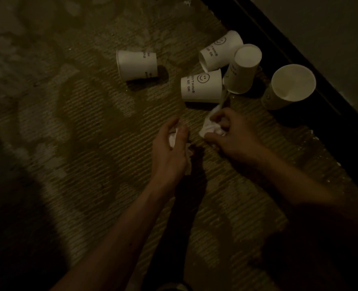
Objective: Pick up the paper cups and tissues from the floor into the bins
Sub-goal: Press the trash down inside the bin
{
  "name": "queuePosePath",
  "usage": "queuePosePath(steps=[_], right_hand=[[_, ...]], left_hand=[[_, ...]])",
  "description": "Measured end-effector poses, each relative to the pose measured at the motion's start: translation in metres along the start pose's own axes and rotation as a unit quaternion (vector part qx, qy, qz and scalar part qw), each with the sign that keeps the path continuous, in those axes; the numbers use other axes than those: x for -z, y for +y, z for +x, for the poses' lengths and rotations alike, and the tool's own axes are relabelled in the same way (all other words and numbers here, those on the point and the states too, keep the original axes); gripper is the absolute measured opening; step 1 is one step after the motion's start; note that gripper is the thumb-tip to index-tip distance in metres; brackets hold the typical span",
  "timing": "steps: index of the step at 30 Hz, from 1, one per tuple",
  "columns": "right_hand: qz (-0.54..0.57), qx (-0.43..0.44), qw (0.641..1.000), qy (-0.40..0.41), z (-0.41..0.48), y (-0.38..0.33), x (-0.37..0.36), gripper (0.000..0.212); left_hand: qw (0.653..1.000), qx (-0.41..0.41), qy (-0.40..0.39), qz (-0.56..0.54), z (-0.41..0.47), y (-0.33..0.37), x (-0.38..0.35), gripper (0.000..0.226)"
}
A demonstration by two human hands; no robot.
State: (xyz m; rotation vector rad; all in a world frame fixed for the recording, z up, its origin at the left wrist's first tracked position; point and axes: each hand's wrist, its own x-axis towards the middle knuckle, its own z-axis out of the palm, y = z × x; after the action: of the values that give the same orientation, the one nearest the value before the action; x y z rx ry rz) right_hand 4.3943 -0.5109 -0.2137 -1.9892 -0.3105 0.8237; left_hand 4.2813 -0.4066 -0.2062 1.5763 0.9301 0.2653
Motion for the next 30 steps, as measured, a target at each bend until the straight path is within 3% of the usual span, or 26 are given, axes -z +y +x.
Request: queuePosePath(steps=[2,4,6,10,11,13,15,17,21,24,30], right_hand=[[0.166,-0.054,0.983,-0.054,-0.009,-0.008,-0.011,0.016],[0.300,-0.092,0.945,-0.095,-0.015,-0.015,-0.025,0.010],[0.358,-0.111,0.918,-0.131,-0.021,-0.021,-0.042,0.015],[0.387,-0.124,0.900,-0.158,-0.023,-0.038,-0.050,0.023],[0.375,-0.135,0.904,-0.152,-0.021,-0.041,-0.044,0.027],[0.279,-0.124,0.948,-0.089,-0.016,-0.046,-0.026,0.030],[0.132,-0.096,0.985,0.054,-0.010,-0.045,-0.009,0.026],[0.017,-0.048,0.987,0.155,-0.003,-0.041,0.001,0.019],[0.022,-0.025,0.996,0.086,0.010,-0.044,-0.006,0.029],[0.065,-0.060,0.994,0.057,0.015,-0.057,-0.012,0.025],[-0.043,-0.039,0.998,0.021,-0.020,-0.051,0.019,0.013]], left_hand=[[0.999,0.024,0.002,-0.021,-0.003,0.002,0.000,0.040],[0.996,0.029,-0.024,-0.083,-0.004,0.002,0.001,0.039],[0.994,0.007,-0.029,-0.102,-0.005,0.002,0.004,0.041],[0.993,-0.009,0.043,-0.106,0.008,0.006,0.007,0.034],[0.992,0.007,0.058,-0.111,0.012,0.006,0.008,0.032],[0.990,0.033,0.067,-0.117,0.023,0.006,0.012,0.030],[0.993,0.037,0.055,-0.097,0.029,0.004,0.016,0.028],[0.996,0.028,0.046,-0.070,0.031,0.001,0.018,0.028],[0.997,0.028,0.021,-0.069,0.035,0.006,0.014,0.033],[0.997,0.021,0.005,-0.077,0.042,0.015,0.014,0.034],[0.993,0.048,-0.062,-0.092,0.030,0.016,0.006,0.019]])
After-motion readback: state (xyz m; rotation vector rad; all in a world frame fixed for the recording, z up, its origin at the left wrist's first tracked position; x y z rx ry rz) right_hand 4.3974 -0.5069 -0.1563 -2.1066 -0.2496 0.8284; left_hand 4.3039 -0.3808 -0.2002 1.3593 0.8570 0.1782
